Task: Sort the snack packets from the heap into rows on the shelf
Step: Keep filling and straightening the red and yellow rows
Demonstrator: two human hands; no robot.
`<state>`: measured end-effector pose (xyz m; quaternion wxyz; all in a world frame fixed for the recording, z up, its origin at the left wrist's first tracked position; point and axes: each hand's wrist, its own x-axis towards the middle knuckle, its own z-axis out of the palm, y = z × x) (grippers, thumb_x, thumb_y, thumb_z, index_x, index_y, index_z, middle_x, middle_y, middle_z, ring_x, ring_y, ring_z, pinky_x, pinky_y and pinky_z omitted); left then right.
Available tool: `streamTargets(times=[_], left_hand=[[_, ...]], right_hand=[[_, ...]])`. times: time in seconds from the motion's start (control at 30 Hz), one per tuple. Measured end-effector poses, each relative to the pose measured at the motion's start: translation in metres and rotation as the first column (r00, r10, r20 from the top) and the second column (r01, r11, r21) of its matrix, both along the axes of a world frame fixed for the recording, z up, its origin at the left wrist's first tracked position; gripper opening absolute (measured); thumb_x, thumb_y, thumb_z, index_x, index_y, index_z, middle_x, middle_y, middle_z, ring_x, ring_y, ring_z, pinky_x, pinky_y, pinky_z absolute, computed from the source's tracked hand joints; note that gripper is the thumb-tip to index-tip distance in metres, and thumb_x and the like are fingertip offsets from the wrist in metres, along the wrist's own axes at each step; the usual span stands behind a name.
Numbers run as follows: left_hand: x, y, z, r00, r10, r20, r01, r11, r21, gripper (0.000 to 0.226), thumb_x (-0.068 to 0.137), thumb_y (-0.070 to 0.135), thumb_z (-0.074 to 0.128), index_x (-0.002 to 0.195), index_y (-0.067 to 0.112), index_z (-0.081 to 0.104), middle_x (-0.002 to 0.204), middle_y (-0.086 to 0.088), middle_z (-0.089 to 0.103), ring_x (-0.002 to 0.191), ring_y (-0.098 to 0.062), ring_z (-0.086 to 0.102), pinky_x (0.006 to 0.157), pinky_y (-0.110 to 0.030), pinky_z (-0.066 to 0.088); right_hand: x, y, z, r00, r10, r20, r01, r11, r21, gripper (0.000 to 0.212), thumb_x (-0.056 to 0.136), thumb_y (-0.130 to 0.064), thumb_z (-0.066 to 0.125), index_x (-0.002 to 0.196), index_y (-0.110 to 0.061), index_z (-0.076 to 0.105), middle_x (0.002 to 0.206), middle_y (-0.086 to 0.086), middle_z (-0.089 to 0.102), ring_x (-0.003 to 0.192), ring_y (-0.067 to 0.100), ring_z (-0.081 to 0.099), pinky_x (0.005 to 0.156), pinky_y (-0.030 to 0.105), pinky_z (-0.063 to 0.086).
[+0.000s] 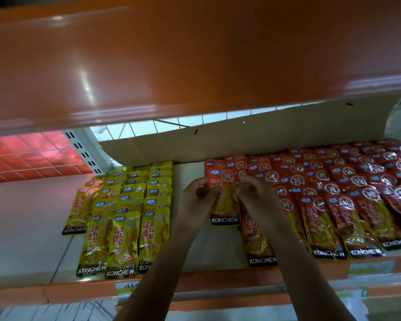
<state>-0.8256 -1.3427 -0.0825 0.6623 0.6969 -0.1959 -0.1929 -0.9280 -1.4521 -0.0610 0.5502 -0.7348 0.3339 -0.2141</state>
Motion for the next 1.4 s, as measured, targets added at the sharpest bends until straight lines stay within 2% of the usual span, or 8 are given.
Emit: streamTargets(times=[0.2,0.4,0.6,0.87,1.03,1.17,1.33,1.4], left_hand=[[0.005,0.015,-0.011,0.995,0.081,0.063,-0.089,0.985,0.147,0.017,0.084,0.020,0.071,0.101,0.026,0.069,0.086,0.002,0.074,0.077,-0.013,0.071,0.073,-0.035,0.059],[-0.005,0.017,-0.016,0.990,0.043,0.137,-0.078,0.961,0.265,0.024,0.083,0.027,0.073,0.106,0.030,0.066,0.085,0.011,0.072,0.071,0.003,0.068,0.060,-0.017,0.055],[-0.011,0.019,-0.015,0.972,0.011,0.236,-0.086,0.947,0.309,0.025,0.084,0.031,0.072,0.108,0.028,0.065,0.080,0.019,0.065,0.071,0.012,0.062,0.054,-0.008,0.049],[-0.014,0.020,-0.008,0.913,-0.038,0.407,-0.170,0.870,0.463,0.039,0.084,0.041,0.069,0.117,0.021,0.065,0.097,0.003,0.072,0.078,-0.008,0.066,0.071,-0.030,0.058],[-0.016,0.022,-0.004,0.886,-0.083,0.456,-0.192,0.830,0.524,0.043,0.086,0.044,0.065,0.120,0.017,0.064,0.105,-0.001,0.069,0.085,-0.013,0.066,0.078,-0.034,0.056],[-0.017,0.029,0.001,0.868,-0.048,0.495,-0.228,0.847,0.481,0.041,0.091,0.035,0.062,0.125,0.012,0.061,0.111,-0.006,0.066,0.089,-0.016,0.066,0.078,-0.035,0.056],[-0.010,0.054,0.014,0.789,-0.055,0.612,-0.272,0.862,0.428,0.033,0.087,0.016,0.065,0.119,0.011,0.064,0.107,-0.009,0.067,0.092,-0.020,0.066,0.078,-0.030,0.053],[-0.005,0.071,0.020,0.752,-0.062,0.656,-0.302,0.852,0.427,0.034,0.086,0.015,0.065,0.120,0.011,0.064,0.109,-0.010,0.066,0.096,-0.025,0.064,0.079,-0.033,0.051]], right_hand=[[-0.005,-0.006,-0.006,0.999,-0.037,-0.040,0.032,0.994,-0.105,0.037,0.095,-0.017,0.050,0.131,-0.027,0.053,0.099,-0.021,0.059,0.064,-0.011,0.054,0.052,0.007,0.038],[-0.006,-0.006,-0.010,0.998,-0.028,-0.054,0.019,0.986,-0.164,0.033,0.094,-0.014,0.054,0.125,-0.023,0.057,0.088,-0.027,0.053,0.082,-0.013,0.050,0.063,0.008,0.035],[-0.006,-0.007,-0.011,0.999,-0.022,-0.049,0.012,0.982,-0.187,0.031,0.094,-0.014,0.055,0.122,-0.024,0.058,0.089,-0.027,0.054,0.079,-0.015,0.050,0.056,0.004,0.038],[-0.003,-0.003,-0.010,0.997,-0.025,-0.076,0.003,0.962,-0.275,0.029,0.095,-0.014,0.053,0.123,-0.020,0.059,0.083,-0.029,0.051,0.075,-0.017,0.048,0.055,0.001,0.038],[0.001,0.010,-0.004,0.998,-0.011,-0.059,-0.011,0.932,-0.362,0.030,0.094,-0.012,0.054,0.123,-0.015,0.060,0.106,-0.002,0.067,0.078,-0.009,0.051,0.061,0.003,0.035],[0.008,0.026,0.001,0.996,0.022,-0.082,-0.053,0.913,-0.404,0.028,0.095,-0.014,0.053,0.122,-0.016,0.061,0.112,0.000,0.067,0.088,-0.003,0.055,0.064,-0.001,0.038],[0.022,0.063,0.006,0.991,0.103,-0.090,-0.131,0.899,-0.417,0.027,0.093,-0.010,0.053,0.118,-0.010,0.064,0.112,0.007,0.067,0.104,0.021,0.062,0.090,0.033,0.049],[0.031,0.079,0.008,0.983,0.127,-0.131,-0.173,0.873,-0.455,0.032,0.091,-0.009,0.053,0.122,-0.008,0.062,0.119,0.009,0.065,0.112,0.024,0.059,0.098,0.035,0.043]])
